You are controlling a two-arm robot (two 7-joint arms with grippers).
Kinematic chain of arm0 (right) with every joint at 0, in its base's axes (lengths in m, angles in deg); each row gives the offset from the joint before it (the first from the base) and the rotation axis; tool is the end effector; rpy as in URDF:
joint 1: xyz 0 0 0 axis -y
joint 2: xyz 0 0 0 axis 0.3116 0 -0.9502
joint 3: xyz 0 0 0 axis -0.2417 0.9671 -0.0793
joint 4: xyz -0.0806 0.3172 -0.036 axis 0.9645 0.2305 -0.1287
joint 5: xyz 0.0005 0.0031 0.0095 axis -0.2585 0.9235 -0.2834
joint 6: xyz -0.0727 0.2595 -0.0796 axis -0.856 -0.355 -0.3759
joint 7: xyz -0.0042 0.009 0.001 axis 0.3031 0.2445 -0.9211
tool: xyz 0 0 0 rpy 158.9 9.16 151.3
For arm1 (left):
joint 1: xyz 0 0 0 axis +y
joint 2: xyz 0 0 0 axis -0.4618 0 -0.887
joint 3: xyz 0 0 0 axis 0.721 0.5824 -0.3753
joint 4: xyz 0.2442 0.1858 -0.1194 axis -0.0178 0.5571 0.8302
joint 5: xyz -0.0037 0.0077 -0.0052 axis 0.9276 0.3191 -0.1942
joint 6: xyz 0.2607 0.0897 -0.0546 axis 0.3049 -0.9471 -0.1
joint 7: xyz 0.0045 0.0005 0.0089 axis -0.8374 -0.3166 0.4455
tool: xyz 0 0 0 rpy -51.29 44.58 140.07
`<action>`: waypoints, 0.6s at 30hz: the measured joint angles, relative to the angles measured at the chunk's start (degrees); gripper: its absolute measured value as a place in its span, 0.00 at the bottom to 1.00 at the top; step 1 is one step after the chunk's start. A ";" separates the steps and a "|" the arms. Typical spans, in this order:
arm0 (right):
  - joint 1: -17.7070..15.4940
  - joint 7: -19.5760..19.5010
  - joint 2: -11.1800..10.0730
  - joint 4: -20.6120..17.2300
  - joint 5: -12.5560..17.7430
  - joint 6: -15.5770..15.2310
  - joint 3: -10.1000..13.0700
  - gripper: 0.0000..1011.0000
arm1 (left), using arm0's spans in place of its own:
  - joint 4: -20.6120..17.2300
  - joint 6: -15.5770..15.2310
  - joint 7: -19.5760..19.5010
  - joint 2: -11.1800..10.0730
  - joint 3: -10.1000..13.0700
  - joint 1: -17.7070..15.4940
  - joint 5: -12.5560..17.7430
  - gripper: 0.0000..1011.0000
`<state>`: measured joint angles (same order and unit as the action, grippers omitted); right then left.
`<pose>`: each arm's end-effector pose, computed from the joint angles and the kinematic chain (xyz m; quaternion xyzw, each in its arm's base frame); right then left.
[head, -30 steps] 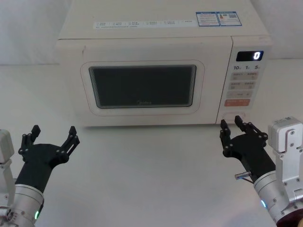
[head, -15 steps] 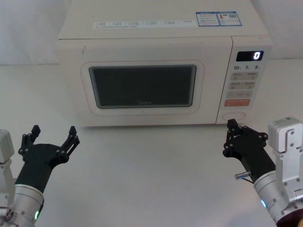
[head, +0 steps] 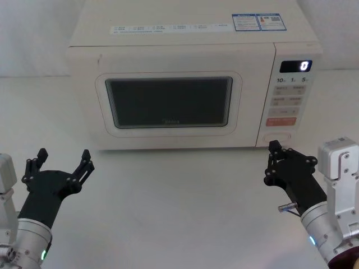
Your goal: Press the button to open the microwave door with one hand; close the microwave door with the other hand.
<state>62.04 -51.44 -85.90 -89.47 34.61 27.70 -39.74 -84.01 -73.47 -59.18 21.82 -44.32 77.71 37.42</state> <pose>0.2339 0.0224 -0.3342 -0.0001 -0.0412 -0.6027 0.7969 0.2154 0.0498 -0.3218 -0.0175 0.0065 0.6616 0.7496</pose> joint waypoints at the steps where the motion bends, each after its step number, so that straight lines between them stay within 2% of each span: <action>1: 0.04 0.26 0.06 0.00 0.02 -0.04 0.16 0.00 | 0.00 0.00 0.00 0.00 0.00 0.00 0.00 0.99; 12: 0.35 3.35 -0.12 -1.83 0.09 -3.08 3.00 0.00 | 0.00 0.00 0.00 0.00 0.00 0.00 0.00 0.99; 18: 1.74 5.97 0.02 -1.73 1.92 -6.07 4.96 0.00 | 0.00 0.00 0.00 0.00 0.00 0.00 0.00 0.99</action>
<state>63.79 -45.47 -85.89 -91.20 36.54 21.64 -34.78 -84.01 -73.47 -59.18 21.82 -44.32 77.71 37.42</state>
